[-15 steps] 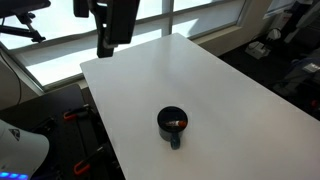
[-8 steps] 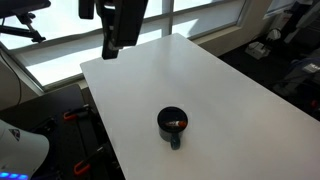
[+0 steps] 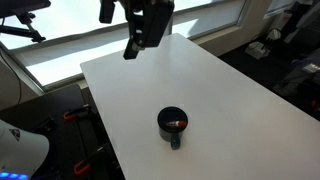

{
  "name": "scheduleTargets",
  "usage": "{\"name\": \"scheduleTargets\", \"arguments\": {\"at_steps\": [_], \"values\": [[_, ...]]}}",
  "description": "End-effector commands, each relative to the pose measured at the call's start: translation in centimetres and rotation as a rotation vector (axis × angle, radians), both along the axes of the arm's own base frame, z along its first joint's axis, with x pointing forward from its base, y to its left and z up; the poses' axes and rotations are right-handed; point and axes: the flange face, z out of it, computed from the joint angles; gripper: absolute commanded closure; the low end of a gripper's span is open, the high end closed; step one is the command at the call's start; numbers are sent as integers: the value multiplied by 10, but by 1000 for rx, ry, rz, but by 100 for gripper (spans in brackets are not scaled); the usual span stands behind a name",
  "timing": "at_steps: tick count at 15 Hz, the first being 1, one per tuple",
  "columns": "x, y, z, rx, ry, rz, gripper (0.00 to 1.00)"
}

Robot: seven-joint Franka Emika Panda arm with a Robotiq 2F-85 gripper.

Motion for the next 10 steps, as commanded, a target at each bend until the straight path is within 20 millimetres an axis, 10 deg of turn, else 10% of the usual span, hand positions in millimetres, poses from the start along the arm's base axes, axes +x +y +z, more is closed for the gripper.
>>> {"name": "scheduleTargets", "arguments": {"at_steps": [1,2,10], "values": [[42,8,-1,4,30,30,0],[20,4,-2,-5,6,19,0],[52,1,-14,-21,28,11,0]]}}
